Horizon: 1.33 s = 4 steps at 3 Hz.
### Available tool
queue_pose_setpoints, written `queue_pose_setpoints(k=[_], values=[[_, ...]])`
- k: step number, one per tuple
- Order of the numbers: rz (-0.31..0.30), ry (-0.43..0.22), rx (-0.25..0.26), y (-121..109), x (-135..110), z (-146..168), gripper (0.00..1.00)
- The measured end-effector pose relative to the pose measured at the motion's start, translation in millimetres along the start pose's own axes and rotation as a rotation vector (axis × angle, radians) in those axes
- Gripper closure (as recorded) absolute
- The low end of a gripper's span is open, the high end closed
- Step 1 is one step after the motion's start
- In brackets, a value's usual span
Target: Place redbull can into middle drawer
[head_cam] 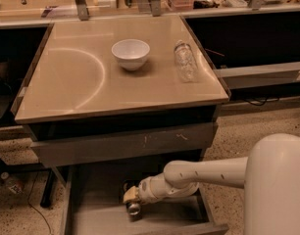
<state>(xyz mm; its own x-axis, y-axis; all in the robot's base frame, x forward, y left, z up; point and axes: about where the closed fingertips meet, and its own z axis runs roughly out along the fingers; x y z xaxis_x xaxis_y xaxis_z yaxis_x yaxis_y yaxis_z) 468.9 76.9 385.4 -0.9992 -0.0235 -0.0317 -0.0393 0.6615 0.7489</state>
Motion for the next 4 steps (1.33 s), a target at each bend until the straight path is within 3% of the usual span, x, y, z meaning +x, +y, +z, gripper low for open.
queue_pose_setpoints(k=[2, 3, 4], values=[[0.028, -0.005, 0.004, -14.9, -6.7, 20.0, 1.00], [0.028, -0.004, 0.004, -14.8, -6.7, 20.0, 0.86], [0.028, -0.004, 0.004, -14.8, -6.6, 20.0, 0.63]])
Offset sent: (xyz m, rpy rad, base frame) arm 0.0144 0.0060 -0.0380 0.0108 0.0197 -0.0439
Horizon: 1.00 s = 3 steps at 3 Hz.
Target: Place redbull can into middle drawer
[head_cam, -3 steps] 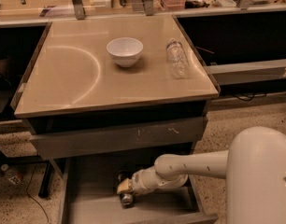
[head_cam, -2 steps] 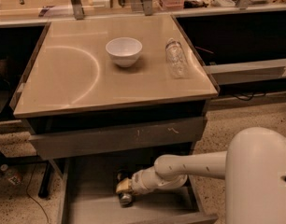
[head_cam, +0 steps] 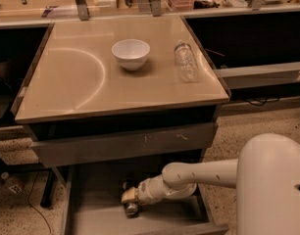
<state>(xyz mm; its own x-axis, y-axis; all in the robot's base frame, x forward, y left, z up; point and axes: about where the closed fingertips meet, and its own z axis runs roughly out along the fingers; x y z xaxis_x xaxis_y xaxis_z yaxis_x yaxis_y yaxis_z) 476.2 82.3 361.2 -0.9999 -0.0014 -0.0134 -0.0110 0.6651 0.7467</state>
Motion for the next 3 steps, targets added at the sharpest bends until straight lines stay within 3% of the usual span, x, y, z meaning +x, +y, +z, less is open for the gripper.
queue_pose_setpoints(k=[2, 3], values=[[0.000, 0.000, 0.000, 0.0, 0.0, 0.0, 0.16], [0.000, 0.001, 0.000, 0.1, 0.2, 0.3, 0.00]])
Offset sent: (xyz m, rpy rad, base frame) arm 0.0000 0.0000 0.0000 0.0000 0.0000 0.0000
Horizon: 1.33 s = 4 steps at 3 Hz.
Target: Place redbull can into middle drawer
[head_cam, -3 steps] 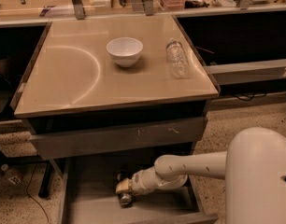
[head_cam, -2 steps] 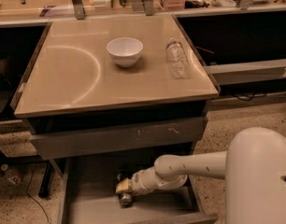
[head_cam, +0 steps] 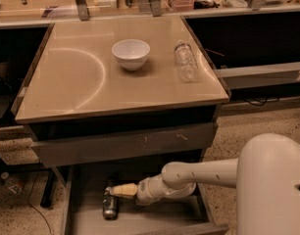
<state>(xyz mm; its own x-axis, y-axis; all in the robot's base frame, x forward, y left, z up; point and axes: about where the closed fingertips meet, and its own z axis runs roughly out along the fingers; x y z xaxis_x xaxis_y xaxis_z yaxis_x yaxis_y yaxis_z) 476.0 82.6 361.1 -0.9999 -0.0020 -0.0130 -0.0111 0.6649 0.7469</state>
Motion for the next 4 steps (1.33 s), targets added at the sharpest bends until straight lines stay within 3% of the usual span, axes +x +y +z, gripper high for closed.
queue_pose_setpoints(k=[4], values=[[0.000, 0.000, 0.000, 14.2, -0.2, -12.6, 0.00]])
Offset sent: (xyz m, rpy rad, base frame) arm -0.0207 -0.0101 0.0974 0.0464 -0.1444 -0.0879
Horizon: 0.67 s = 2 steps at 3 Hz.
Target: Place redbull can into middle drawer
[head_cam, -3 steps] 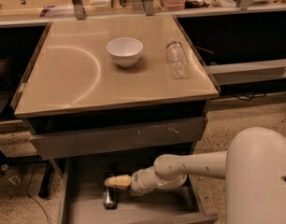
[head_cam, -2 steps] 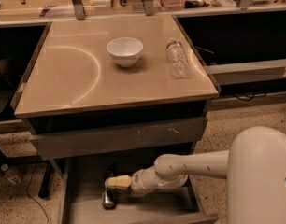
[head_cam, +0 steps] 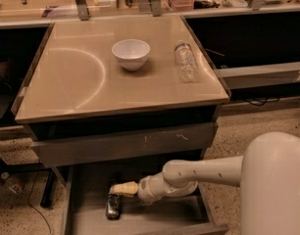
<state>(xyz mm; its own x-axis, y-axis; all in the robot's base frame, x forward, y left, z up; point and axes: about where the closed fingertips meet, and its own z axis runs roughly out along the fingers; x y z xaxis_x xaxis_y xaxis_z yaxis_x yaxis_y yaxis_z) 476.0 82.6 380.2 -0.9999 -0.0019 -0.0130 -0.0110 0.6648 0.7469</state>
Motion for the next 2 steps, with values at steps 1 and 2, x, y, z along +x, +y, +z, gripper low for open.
queue_pose_setpoints(k=[1, 2], values=[[0.037, -0.099, -0.021, 30.7, 1.5, -34.8, 0.00], [0.028, -0.226, 0.011, 70.1, 26.5, -85.2, 0.00]])
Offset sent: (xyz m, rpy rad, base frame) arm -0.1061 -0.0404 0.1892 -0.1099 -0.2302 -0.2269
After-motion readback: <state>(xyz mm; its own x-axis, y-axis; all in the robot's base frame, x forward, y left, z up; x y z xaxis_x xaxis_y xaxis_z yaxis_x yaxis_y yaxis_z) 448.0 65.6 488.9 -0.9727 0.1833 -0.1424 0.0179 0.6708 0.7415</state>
